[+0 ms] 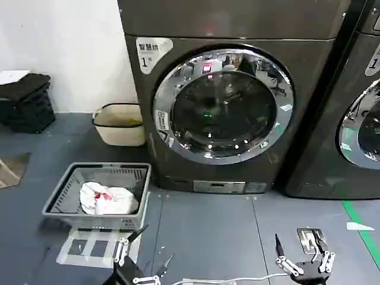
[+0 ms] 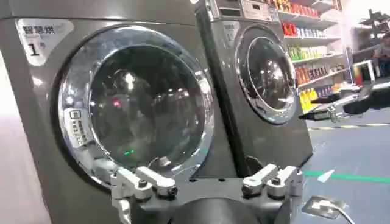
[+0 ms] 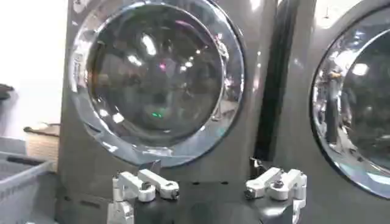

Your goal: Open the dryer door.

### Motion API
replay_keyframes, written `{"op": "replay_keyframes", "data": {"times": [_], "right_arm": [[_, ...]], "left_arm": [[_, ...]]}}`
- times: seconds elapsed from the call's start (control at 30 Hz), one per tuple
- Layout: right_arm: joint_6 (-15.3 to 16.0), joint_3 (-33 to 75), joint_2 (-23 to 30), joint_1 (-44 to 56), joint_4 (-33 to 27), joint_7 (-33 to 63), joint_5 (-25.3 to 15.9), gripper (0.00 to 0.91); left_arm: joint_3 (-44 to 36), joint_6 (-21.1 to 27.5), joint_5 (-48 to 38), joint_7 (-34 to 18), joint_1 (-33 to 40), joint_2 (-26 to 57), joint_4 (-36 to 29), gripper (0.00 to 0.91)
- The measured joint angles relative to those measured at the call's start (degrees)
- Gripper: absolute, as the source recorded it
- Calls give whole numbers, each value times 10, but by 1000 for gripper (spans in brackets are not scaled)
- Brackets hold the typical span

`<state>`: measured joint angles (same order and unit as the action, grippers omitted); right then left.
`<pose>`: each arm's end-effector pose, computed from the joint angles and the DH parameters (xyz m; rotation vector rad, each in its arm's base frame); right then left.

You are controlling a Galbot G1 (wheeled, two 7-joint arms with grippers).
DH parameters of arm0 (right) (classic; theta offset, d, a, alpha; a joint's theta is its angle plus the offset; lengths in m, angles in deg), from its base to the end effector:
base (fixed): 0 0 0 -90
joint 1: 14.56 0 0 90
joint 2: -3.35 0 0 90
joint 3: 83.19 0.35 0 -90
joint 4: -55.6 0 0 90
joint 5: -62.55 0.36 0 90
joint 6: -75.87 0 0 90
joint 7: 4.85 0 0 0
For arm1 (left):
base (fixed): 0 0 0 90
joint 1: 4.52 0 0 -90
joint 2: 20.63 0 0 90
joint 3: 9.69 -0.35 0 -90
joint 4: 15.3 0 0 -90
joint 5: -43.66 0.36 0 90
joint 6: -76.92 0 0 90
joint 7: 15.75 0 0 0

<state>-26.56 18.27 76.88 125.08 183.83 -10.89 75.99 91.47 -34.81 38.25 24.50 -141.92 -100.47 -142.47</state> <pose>0.0987 -0.0900 -0.2799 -0.2364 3.0900 -0.1677 0.1017 0.0780 -0.2888 1.0229 2.7920 0.3531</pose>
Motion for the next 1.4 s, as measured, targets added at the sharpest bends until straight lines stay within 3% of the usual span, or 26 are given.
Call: {"op": "replay_keyframes", "data": {"times": [0.3,0.87,1.1,1.4], "right_arm": [[61,-35,-107,-104,-22,-7,76,907],[76,-167,-293,-378,-121,-50,215,907],[82,-256,-322,-499,-163,-45,243,907],[91,-378,-311,-648,-227,-35,256,907]], "left_arm": [[2,-1,2,0,-4,0,-2,907],[8,-8,17,1,-19,-12,-6,907],[9,-9,20,1,-20,-12,-6,907],[8,-10,26,0,-24,-23,-8,907]]}}
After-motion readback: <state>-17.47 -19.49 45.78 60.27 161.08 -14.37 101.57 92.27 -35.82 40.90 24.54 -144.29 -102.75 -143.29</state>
